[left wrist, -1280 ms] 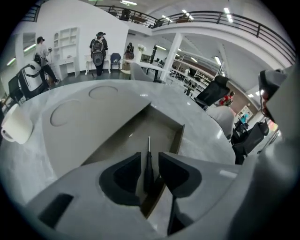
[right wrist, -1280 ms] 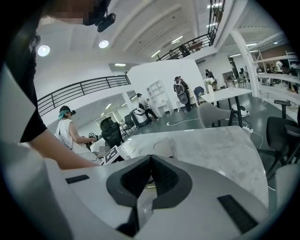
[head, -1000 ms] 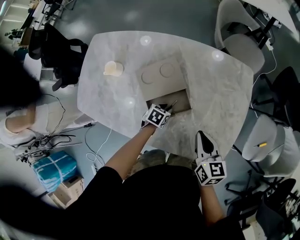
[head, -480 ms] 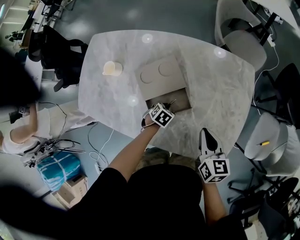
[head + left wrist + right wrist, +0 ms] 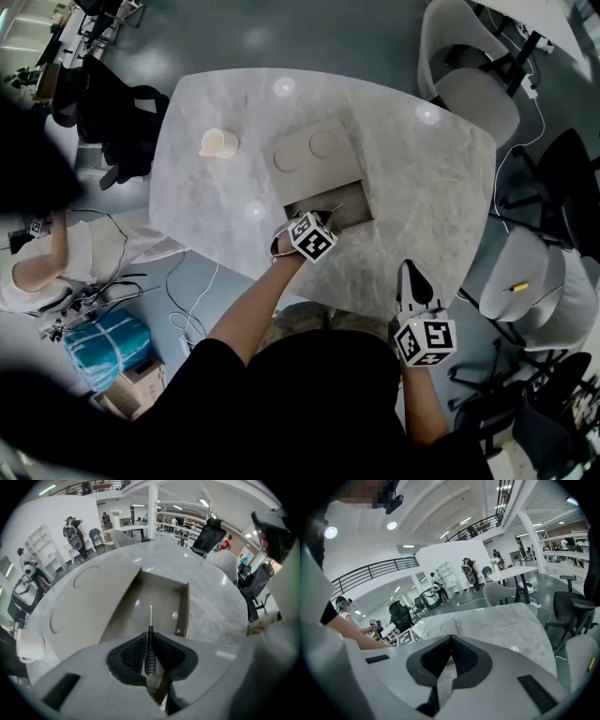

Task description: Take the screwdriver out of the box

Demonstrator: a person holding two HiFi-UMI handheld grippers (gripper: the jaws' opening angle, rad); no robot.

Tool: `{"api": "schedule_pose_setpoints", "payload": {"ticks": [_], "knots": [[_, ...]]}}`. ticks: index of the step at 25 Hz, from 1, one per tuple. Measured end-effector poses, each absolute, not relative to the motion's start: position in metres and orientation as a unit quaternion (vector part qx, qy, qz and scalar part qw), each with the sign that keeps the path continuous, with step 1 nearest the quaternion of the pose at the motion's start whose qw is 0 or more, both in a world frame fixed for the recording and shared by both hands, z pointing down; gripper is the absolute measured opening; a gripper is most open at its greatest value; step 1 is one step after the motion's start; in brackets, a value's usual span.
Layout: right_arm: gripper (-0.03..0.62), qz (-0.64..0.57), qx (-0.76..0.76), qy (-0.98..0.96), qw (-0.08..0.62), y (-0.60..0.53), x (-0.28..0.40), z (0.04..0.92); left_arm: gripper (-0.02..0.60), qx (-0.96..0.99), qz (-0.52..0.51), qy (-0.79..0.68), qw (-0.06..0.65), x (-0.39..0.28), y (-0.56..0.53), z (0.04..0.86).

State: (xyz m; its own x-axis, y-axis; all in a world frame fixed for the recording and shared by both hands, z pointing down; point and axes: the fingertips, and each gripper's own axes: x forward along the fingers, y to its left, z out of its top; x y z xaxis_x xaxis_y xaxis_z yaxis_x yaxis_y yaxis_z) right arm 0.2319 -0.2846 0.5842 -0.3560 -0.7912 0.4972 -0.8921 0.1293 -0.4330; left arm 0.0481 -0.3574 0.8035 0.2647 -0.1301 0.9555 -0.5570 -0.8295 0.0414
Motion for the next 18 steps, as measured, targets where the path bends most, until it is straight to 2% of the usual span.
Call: {"api": "schedule_pose_setpoints", "payload": {"ticks": [12,18], "knots": [[0.003,0.266,0.571,-0.774,0.071,-0.257,0.193,0.526,0.057,0.826,0.372,-0.35,0.239,0.004,-0.332,0.678],[0.003,0.214,0.589,-0.775,0.079,-0.225,0.162,0.489,0.057,0.859,0.193,-0.402,0.251,-0.037,-0.281,0.563]]}}
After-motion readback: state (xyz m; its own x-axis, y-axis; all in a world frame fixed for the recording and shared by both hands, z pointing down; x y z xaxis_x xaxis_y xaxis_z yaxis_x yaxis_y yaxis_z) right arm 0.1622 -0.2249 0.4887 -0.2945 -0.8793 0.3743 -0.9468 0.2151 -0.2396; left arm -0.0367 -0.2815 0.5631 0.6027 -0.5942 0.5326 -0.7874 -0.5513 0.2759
